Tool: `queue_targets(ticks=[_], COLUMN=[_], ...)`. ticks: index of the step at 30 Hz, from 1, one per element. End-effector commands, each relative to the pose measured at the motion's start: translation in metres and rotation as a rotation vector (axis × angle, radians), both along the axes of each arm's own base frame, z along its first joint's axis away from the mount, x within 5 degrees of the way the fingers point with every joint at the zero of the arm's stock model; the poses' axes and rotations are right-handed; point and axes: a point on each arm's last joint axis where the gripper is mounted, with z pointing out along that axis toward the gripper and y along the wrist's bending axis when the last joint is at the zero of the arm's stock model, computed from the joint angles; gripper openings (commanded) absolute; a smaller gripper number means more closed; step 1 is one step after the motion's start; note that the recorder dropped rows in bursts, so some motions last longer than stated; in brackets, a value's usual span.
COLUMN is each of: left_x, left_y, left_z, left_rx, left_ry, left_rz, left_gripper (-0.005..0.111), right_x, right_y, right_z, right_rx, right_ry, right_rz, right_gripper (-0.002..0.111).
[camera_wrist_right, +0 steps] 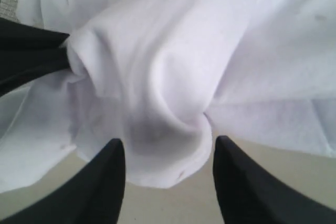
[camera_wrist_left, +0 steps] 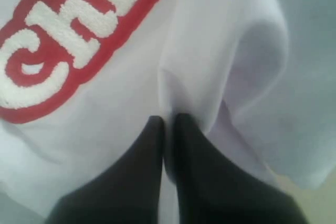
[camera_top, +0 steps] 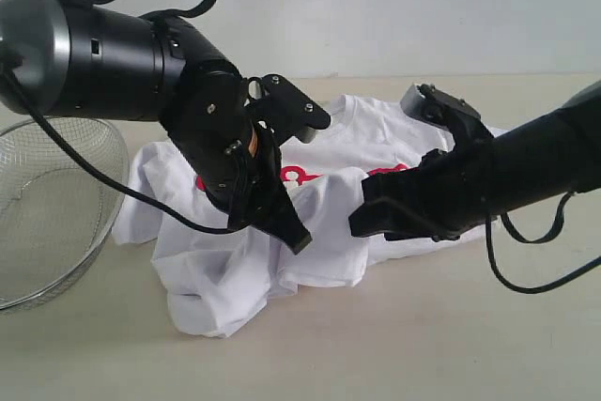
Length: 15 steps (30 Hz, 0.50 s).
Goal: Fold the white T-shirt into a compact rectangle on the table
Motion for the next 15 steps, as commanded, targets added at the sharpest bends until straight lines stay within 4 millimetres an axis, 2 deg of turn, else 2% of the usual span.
queue_targets(ticks=[1, 9, 15], left_x=[0.001, 0.001, 0.001], left_y=[0.001, 0.0, 0.0], left_z=[0.003, 0.003, 0.003], left_rx=[-0.001, -0.004, -0.004], left_ry=[-0.003, 0.001, 0.001], left_rz=[0.012, 0.015, 0.015], left_gripper=[0.005, 0.005, 0.005], right_x=[0.006, 0.012, 0.023], right_y=[0.002, 0.003, 0.007], right_z=[-0.006, -0.021, -0.02], right_rx=[0.015, 0.035, 0.058], right_ry=[0.01, 0.016, 0.005], right_rz=[-0.007, -0.019, 0.006], right_gripper=[0.046, 0.046, 0.046])
